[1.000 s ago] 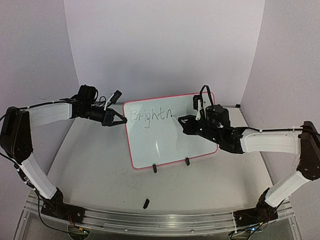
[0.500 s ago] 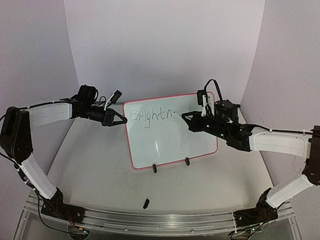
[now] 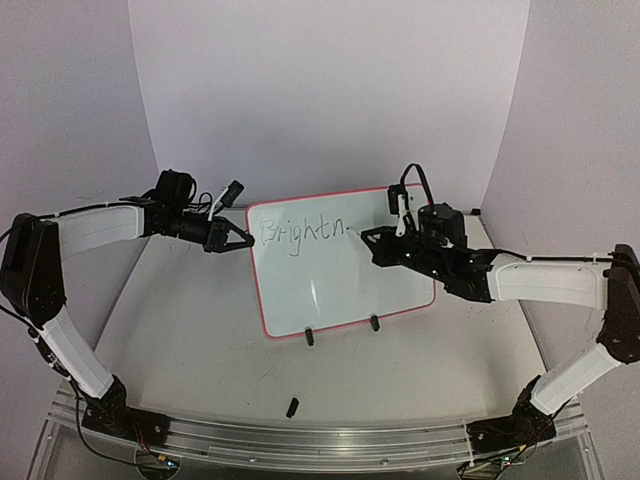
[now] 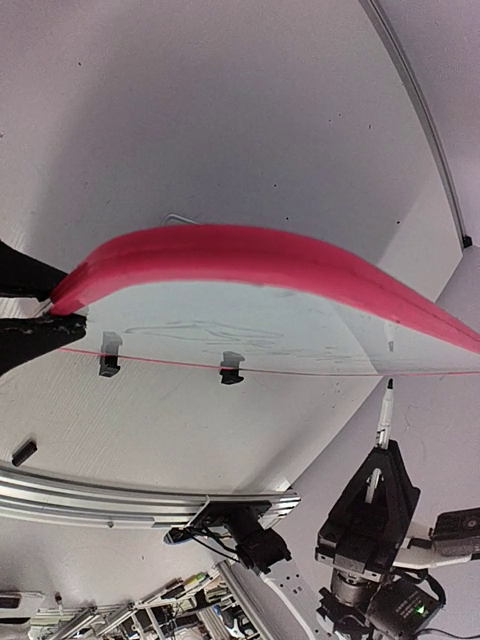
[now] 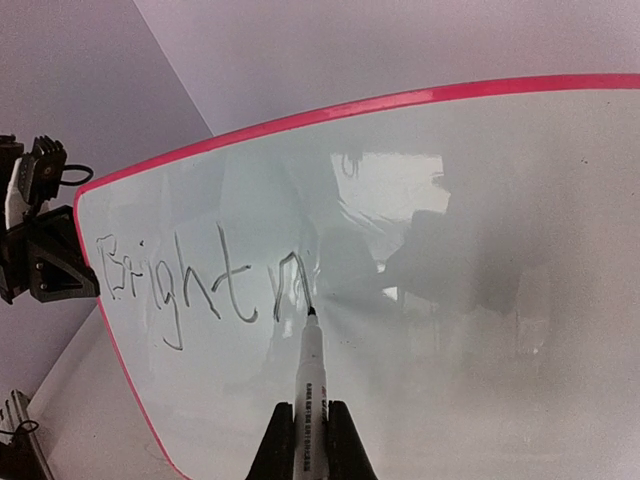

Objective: Write a sentence on the whiteboard

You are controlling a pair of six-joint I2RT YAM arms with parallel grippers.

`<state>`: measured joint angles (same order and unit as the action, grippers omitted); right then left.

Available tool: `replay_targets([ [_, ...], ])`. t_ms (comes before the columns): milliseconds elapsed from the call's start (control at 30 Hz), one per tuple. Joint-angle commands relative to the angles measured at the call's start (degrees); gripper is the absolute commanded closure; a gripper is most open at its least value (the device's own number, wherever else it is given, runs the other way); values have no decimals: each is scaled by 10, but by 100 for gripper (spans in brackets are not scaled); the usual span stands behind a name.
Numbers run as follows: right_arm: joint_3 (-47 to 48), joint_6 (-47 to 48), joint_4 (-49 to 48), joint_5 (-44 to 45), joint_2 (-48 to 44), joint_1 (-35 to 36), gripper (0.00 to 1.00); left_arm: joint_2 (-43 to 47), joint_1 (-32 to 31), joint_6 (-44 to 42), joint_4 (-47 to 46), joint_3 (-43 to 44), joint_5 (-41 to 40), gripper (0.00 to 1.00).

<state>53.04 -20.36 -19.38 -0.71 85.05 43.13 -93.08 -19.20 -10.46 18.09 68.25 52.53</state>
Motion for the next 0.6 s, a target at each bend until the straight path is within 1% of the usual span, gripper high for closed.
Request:
replay_targets([
  [0, 30, 7, -35, 23, 19, -1, 100, 0, -11, -55, 11, 15, -35, 100],
  [167, 39, 7, -37, 27, 36, -1, 100, 0, -11, -57, 11, 16, -36, 100],
  [400, 19, -1, -37, 80, 19, -1, 100, -1, -11, -57, 13, 16, -38, 100],
  [567, 14, 1, -37, 100, 13, -1, 100, -3, -12, -57, 12, 16, -37, 100],
])
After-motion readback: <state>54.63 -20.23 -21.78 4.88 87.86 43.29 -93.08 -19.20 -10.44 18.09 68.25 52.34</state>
